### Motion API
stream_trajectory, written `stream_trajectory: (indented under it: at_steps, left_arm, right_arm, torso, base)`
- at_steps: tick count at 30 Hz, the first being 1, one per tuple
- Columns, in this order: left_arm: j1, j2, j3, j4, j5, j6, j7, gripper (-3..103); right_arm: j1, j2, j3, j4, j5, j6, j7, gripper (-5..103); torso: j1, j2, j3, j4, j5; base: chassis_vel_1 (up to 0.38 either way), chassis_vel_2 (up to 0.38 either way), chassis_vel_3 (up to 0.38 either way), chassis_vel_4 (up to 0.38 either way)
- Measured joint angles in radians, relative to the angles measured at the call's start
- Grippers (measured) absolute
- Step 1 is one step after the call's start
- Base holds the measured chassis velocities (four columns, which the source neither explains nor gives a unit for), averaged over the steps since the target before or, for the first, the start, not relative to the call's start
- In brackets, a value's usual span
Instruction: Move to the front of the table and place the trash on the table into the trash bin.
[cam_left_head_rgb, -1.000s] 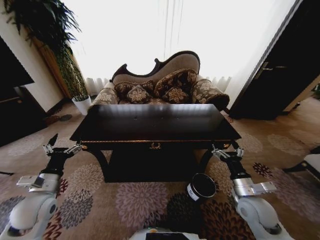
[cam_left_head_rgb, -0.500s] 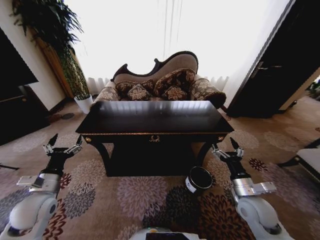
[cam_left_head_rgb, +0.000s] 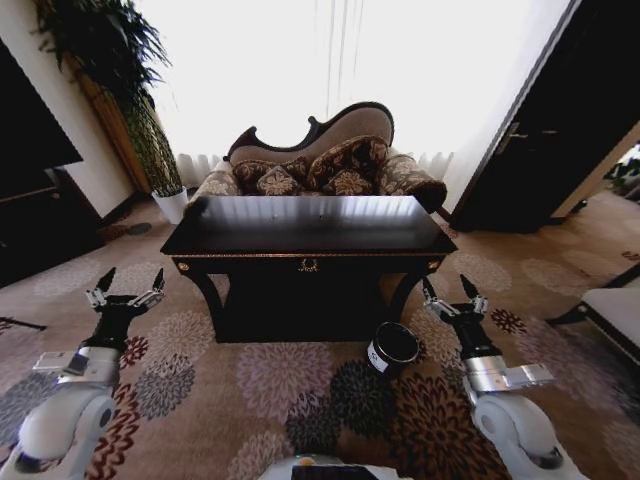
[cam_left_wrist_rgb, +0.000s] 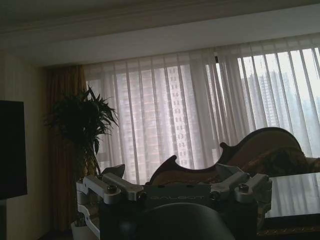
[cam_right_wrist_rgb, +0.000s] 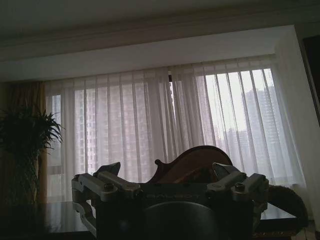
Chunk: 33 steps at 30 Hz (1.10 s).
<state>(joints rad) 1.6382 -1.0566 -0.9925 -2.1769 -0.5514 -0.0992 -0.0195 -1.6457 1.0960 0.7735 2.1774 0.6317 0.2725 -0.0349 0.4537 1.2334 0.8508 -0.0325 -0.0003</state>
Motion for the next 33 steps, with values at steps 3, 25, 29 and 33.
stream_trajectory:
  at_steps: [3, 25, 29, 33]
  left_arm:
    - [0.000, 0.000, 0.000, 0.000, 0.000, 0.000, 0.000, 100]
    - [0.000, 0.000, 0.000, 0.000, 0.000, 0.000, 0.000, 100]
    - [0.000, 0.000, 0.000, 0.000, 0.000, 0.000, 0.000, 100]
    - [0.000, 0.000, 0.000, 0.000, 0.000, 0.000, 0.000, 100]
  right_arm:
    - [0.000, 0.000, 0.000, 0.000, 0.000, 0.000, 0.000, 100]
    - [0.000, 0.000, 0.000, 0.000, 0.000, 0.000, 0.000, 100]
    - [0.000, 0.000, 0.000, 0.000, 0.000, 0.000, 0.000, 100]
    - [0.000, 0.000, 0.000, 0.000, 0.000, 0.000, 0.000, 100]
  torso:
    - [0.000, 0.000, 0.000, 0.0001, -0.0001]
    - [0.000, 0.000, 0.000, 0.0000, 0.0001]
    - [0.000, 0.000, 0.000, 0.0000, 0.0000]
    - [0.000, 0.000, 0.000, 0.0001, -0.0001]
  base:
    - [0.148, -0.150, -0.133, 0.162]
    - [0.154, -0.150, -0.156, 0.153]
    - [0.157, -0.177, -0.159, 0.166]
    - [0.171, -0.173, -0.166, 0.160]
